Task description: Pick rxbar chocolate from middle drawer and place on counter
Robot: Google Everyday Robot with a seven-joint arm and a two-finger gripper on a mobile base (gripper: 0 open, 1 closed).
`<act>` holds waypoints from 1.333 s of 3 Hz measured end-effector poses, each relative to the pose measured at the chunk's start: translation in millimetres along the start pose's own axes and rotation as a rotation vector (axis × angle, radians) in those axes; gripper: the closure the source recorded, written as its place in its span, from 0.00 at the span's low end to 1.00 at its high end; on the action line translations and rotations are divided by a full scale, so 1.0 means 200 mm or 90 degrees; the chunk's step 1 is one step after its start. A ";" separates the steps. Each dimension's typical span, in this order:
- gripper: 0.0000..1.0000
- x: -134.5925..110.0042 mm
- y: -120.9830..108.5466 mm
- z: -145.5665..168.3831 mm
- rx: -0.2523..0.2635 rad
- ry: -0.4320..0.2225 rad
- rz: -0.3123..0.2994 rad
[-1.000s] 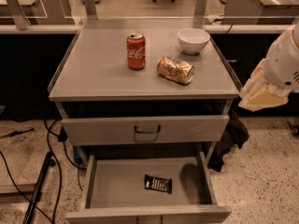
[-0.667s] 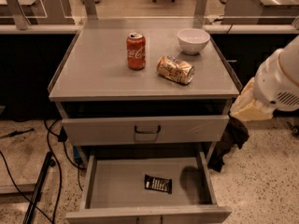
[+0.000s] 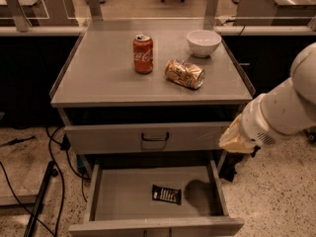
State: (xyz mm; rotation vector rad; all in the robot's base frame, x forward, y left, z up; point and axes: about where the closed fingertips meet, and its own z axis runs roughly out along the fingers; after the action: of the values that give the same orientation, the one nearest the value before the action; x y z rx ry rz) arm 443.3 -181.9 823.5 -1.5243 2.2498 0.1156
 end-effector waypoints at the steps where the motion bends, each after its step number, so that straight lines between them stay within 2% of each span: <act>1: 1.00 0.04 0.06 0.27 -0.006 -0.016 0.012; 2: 1.00 0.04 0.06 0.27 -0.006 -0.016 0.012; 3: 1.00 0.09 0.09 0.39 0.003 -0.018 0.016; 4: 1.00 0.16 0.13 0.62 0.009 -0.029 0.032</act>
Offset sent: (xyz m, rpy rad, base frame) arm 0.0006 0.0115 -0.0486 0.0300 0.0139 -0.0069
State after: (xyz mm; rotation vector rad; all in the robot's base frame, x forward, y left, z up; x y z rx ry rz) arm 446.6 -161.8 693.8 -1.4434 2.2500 0.1466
